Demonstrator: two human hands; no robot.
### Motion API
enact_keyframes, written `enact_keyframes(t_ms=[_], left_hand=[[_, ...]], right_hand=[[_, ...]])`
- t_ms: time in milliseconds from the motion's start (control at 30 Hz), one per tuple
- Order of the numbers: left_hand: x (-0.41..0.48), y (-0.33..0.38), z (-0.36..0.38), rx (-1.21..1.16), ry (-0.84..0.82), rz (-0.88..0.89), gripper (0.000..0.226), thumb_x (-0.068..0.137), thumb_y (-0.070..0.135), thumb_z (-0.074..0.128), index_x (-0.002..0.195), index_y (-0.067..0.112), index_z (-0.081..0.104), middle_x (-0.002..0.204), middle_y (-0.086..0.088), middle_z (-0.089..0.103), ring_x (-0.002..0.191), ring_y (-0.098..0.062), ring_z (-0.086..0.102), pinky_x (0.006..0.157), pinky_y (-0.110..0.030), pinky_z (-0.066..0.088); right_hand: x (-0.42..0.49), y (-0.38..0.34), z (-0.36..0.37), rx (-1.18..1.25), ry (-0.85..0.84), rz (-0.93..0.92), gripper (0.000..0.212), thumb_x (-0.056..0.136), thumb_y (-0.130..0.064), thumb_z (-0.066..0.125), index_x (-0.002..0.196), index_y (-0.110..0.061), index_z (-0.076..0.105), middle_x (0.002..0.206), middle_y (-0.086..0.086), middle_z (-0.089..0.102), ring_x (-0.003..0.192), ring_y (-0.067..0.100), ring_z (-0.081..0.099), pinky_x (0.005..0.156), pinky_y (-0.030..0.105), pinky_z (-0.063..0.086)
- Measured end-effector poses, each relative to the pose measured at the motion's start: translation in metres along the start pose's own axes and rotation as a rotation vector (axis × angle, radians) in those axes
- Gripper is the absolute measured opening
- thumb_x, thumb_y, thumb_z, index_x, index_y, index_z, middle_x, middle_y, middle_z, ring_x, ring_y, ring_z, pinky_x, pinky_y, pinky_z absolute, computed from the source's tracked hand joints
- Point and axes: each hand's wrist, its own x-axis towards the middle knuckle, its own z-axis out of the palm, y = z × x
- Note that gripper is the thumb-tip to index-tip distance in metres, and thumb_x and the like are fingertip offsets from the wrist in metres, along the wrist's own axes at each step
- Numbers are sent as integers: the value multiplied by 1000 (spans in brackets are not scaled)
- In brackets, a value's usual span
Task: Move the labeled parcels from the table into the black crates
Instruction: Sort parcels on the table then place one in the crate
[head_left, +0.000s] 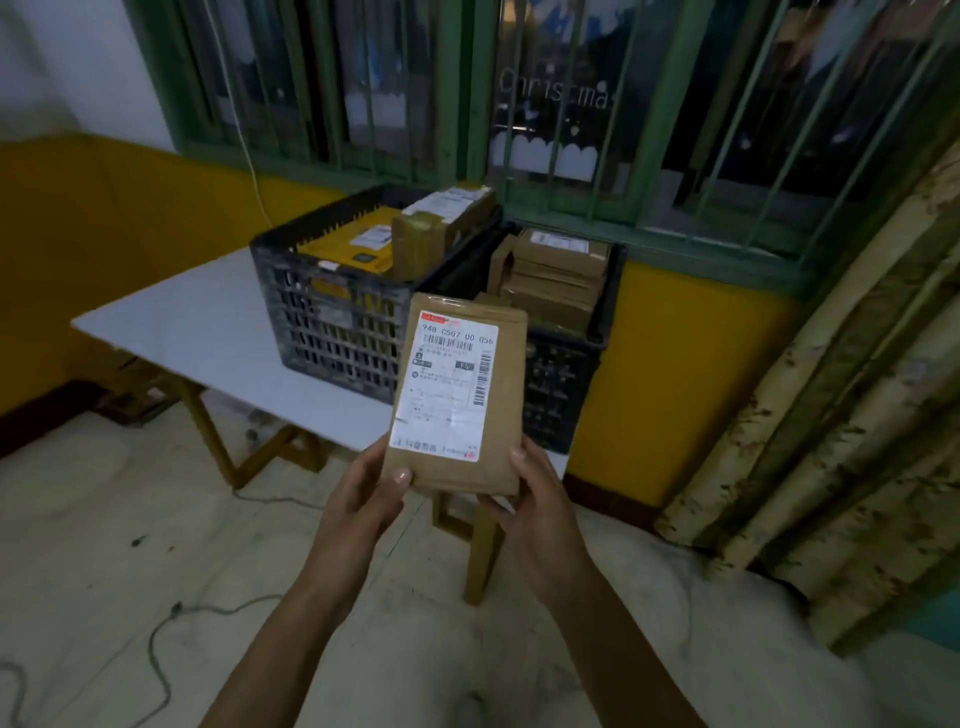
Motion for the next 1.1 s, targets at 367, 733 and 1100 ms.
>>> enact_keyframes(t_ms=[367,733,1100], left_hand=[[235,40,49,149,-114,113,53,82,51,53,128,26,58,122,15,63,109,3,59,79,-8,47],[402,31,106,621,-391,91,35,95,52,42,113,30,63,70,21,58,60,9,55,51,-2,37],[468,-33,120,957,-720,-185,38,100,19,44,137,9,46,134,-11,54,115,-24,55,96,-29,46]], right_hand=[[203,-88,-7,-103,153,-129,52,85,-37,63,135,-25,53,129,-3,62,120,17,57,100,41,47],[315,-157,-55,-766,433,325,74,75,-82,39,131,-35,53,126,-2,59,106,24,61,63,30,54],[410,-108,-84,-855,338,681,20,100,-18,47,115,-9,55,100,8,60,84,25,62,53,36,60]])
